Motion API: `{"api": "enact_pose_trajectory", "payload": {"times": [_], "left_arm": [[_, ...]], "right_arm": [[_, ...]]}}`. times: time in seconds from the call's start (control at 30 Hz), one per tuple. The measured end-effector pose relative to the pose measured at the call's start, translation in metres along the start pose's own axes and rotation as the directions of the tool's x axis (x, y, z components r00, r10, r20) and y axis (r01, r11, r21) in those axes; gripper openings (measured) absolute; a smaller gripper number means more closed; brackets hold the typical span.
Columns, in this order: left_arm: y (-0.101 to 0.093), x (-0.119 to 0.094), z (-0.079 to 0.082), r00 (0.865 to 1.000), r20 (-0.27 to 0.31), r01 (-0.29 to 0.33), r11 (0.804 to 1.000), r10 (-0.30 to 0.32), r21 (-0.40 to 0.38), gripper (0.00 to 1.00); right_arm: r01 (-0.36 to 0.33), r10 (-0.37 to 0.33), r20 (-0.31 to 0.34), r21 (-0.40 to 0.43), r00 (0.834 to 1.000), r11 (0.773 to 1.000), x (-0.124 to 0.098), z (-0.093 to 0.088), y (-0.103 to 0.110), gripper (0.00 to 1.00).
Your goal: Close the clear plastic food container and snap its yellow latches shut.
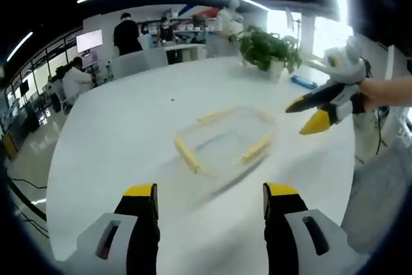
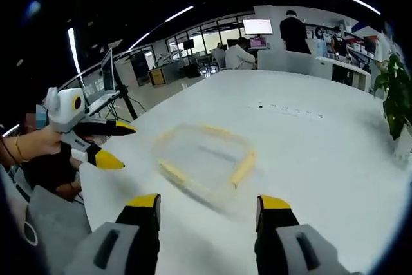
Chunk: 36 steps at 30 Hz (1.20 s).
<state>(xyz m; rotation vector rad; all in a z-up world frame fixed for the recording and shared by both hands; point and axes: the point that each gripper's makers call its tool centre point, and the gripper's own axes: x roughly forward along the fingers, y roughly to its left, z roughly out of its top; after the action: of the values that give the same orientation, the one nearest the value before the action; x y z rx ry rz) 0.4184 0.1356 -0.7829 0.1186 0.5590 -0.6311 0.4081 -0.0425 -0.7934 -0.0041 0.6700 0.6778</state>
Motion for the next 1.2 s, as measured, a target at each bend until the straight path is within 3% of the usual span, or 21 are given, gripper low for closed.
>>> {"api": "enact_pose_trajectory", "payload": {"times": [0.23, 0.67, 0.87, 0.97, 1.07, 1.2], "left_arm": [[-0.003, -0.018, 0.009, 0.997, 0.076, -0.002, 1.0, 0.003, -0.011, 0.64], [0.001, -0.046, 0.014, 0.988, 0.147, -0.044, 0.997, 0.053, -0.062, 0.65], [0.01, -0.057, 0.015, 0.975, 0.18, -0.113, 0.989, 0.129, -0.097, 0.66], [0.013, -0.059, 0.01, 0.976, 0.162, -0.14, 0.988, 0.148, -0.058, 0.69], [0.012, -0.06, 0.006, 0.977, 0.163, -0.131, 0.989, 0.14, -0.065, 0.7], [0.008, -0.063, 0.005, 0.974, 0.187, -0.11, 0.99, 0.124, -0.084, 0.71]], "right_arm": [[0.013, -0.013, 0.039, 0.009, 0.999, 1.0, -0.011, 0.002, 0.009, 0.61], [0.031, -0.035, 0.11, 0.031, 0.993, 0.999, -0.023, -0.004, 0.022, 0.64], [0.062, -0.073, 0.151, 0.076, 0.986, 0.995, -0.034, -0.006, 0.019, 0.69], [0.066, -0.078, 0.166, 0.076, 0.983, 0.995, -0.038, -0.007, 0.02, 0.71], [0.076, -0.085, 0.147, 0.067, 0.985, 0.995, -0.039, -0.014, 0.019, 0.72], [0.064, -0.077, 0.172, 0.081, 0.982, 0.995, -0.042, -0.015, 0.025, 0.73]]}}
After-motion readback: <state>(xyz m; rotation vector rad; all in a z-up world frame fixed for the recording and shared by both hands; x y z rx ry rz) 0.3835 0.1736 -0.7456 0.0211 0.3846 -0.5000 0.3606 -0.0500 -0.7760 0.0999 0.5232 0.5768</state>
